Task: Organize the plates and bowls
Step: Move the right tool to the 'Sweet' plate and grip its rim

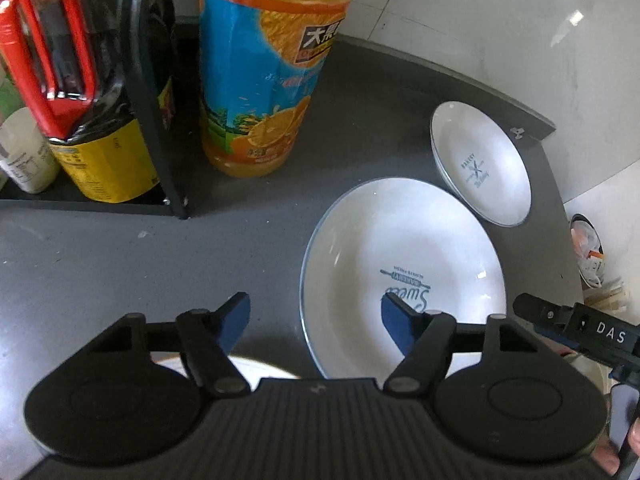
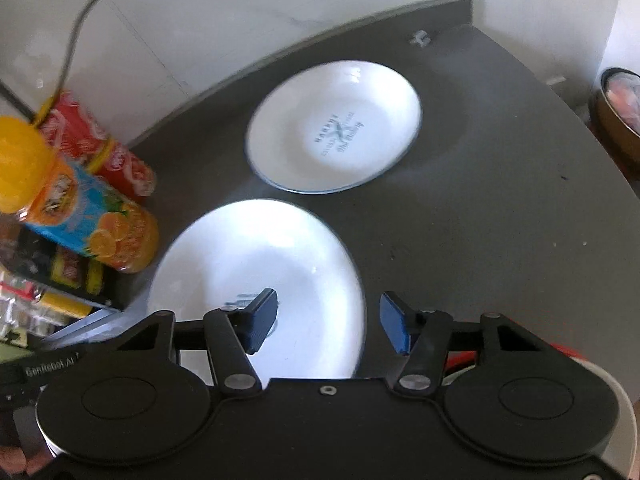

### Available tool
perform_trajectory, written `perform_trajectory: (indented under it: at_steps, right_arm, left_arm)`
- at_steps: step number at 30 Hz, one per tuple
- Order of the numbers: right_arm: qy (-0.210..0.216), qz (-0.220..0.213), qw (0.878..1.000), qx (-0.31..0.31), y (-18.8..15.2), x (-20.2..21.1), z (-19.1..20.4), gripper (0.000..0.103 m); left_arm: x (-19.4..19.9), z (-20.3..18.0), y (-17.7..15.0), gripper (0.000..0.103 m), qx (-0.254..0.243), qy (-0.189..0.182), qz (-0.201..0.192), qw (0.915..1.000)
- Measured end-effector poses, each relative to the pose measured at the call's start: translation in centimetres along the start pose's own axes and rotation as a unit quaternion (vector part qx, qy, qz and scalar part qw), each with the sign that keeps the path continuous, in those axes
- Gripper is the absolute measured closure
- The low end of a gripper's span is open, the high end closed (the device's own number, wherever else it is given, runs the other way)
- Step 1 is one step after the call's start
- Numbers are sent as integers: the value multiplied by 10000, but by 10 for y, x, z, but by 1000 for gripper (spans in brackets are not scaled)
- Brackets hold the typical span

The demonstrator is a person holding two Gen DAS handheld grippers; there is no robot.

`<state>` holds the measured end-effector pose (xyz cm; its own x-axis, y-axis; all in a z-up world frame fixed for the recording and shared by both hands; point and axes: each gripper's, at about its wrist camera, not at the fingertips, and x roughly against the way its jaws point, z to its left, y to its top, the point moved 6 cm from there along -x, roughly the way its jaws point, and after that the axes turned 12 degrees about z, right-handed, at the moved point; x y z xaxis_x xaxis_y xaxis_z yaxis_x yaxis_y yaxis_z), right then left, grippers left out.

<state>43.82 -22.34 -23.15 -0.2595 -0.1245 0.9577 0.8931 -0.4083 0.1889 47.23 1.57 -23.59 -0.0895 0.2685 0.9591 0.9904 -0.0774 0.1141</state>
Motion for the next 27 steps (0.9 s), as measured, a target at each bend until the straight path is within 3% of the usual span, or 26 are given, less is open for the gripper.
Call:
perform_trajectory:
  at_steps: [3,8,10,15,18,23,27]
  right_arm:
    - [-68,8,9999,94,7,-2,2,47]
    - [-358,432,9983,178,16,-23,2,47]
    - [-388,574,9971,313,18,-30,6,47]
    - [-674,896,9928,417,20,-51,6,48]
    - [-735,1104,9902,437,19,-65,8,53]
    - [-447,1283,9898,418,18,-75,13,69]
    - [-427,1281,9899,428,19,-75,14,70]
  left_arm:
    - [-11,0,4,44,8,74,86,9999]
    - [-25,2,8,55,46,33,230,9997]
    - [-31,4,9,65,112,22,309,9995]
    - [-42,11,7,78,292,-133,482,9983]
    - [-46,12,5,84,350,-198,546,9977]
    - [-51,13,6,91,457,-365,557,9967]
    - [-55,15,7,93,569,-419,540,9960]
